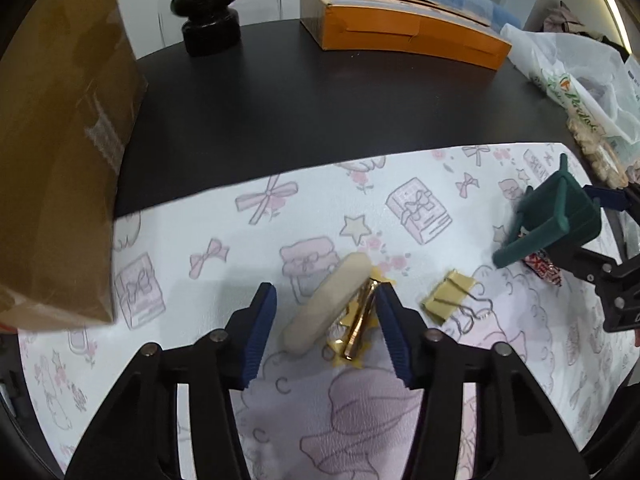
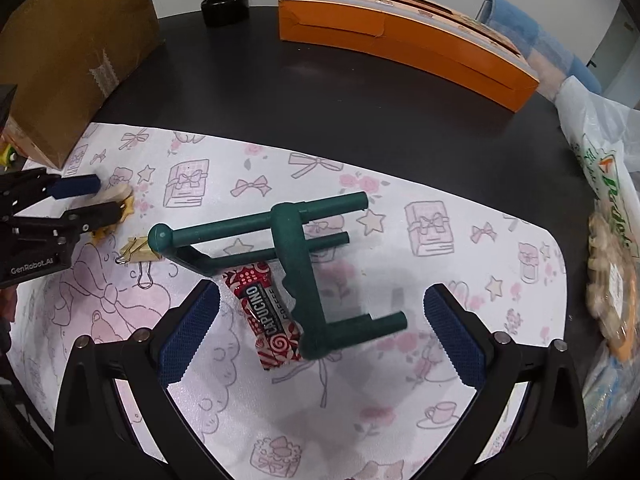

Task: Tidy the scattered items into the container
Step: 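Grasp the green stool toy with the right tool while the left tool grasps the cream stick, then lift and carry the stool toy with the right tool toward the box while the left tool carries the stick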

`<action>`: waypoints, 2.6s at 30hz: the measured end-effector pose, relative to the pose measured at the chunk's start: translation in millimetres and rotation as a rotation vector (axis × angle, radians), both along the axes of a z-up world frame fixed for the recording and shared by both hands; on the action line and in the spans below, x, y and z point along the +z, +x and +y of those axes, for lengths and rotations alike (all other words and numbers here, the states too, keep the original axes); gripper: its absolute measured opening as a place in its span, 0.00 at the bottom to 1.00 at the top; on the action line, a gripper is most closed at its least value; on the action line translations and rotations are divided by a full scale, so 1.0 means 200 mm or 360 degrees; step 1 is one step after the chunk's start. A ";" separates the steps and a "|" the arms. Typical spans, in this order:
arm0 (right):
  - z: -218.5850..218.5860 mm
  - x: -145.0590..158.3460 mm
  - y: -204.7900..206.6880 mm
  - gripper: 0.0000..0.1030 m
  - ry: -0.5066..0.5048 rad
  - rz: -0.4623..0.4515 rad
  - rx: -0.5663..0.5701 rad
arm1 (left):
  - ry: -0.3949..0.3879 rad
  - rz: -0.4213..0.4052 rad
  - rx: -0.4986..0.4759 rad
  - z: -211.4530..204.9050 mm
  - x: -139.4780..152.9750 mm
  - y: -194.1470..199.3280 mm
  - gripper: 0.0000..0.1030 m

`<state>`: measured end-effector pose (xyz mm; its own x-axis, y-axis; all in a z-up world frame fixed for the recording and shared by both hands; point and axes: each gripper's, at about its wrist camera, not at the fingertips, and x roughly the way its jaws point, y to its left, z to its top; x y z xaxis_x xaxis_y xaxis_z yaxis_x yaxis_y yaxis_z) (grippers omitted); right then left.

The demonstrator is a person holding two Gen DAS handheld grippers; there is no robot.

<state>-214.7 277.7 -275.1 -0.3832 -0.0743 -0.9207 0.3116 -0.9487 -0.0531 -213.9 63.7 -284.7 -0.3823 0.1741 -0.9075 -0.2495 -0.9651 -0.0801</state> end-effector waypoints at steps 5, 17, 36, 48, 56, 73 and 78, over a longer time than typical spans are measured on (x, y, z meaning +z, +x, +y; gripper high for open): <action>-0.01 -0.04 -0.01 0.53 -0.0037 -0.0059 0.0044 | 0.0060 -0.0013 -0.0034 0.03 0.02 0.00 0.29; -0.03 0.04 0.04 0.11 -0.0129 -0.0047 0.0056 | 0.0100 0.0021 0.0004 0.01 0.08 0.06 0.00; -0.07 0.09 0.07 0.11 -0.0156 -0.0028 0.0088 | 0.0048 -0.0002 0.0073 0.06 0.03 0.06 0.06; -0.04 0.10 0.06 0.11 -0.0178 -0.0025 0.0060 | 0.0009 -0.0019 0.0193 0.08 -0.02 0.01 0.42; -0.05 0.12 0.07 0.11 -0.0200 -0.0002 0.0065 | 0.0106 -0.0057 0.0192 0.10 -0.02 0.02 0.21; -0.05 0.22 0.09 0.11 -0.0270 0.0064 0.0052 | 0.0189 0.0033 0.0207 0.07 0.18 0.09 0.13; -0.10 0.28 0.12 0.11 -0.0276 0.0096 0.0064 | 0.0193 0.0061 0.0219 0.04 0.28 0.12 0.13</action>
